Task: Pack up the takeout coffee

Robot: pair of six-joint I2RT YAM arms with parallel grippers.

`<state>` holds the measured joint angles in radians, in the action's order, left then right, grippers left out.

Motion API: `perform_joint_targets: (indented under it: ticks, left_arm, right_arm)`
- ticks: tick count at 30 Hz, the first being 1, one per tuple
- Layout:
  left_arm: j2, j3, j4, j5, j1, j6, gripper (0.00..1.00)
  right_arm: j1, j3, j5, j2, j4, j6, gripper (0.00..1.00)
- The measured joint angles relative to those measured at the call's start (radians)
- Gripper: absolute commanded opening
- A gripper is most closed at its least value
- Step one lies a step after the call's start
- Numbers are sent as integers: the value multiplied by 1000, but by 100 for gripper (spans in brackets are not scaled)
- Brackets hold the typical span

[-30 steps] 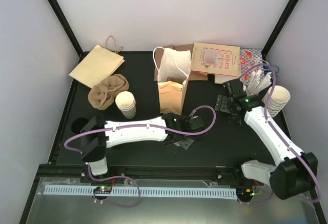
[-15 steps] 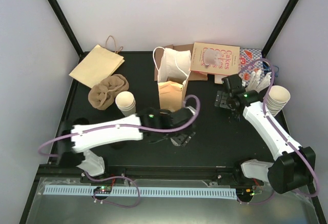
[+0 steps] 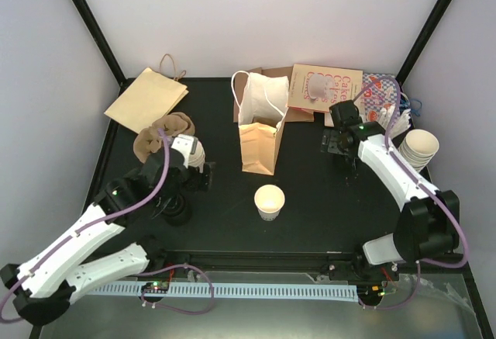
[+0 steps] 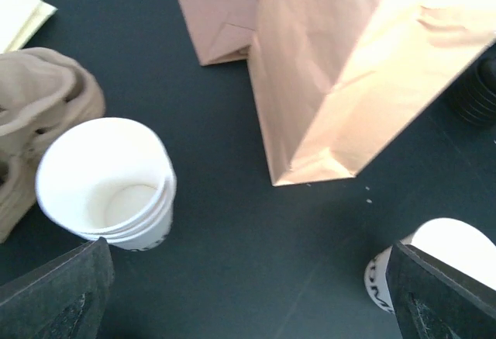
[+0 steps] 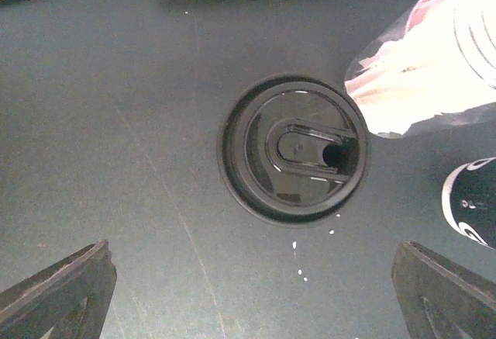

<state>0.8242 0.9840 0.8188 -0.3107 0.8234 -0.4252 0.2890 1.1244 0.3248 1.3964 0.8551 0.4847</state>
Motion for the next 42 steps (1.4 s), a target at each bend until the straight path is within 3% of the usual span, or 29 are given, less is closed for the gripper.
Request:
perform_joint_targets:
  ticks: [13,26,42]
  left_arm:
    - [-50,-77,-29,15,-201,83,99]
    - [-101,-177,-119,97,-214,157,99]
    - [-105,-183,-159,131,-214,176,99]
  right_arm:
    - [-130,64,-75,132,-11,15,100]
    - [-181,114,-119,242,-36,15,94]
    - [-218,141,-155,350,-63,16,85]
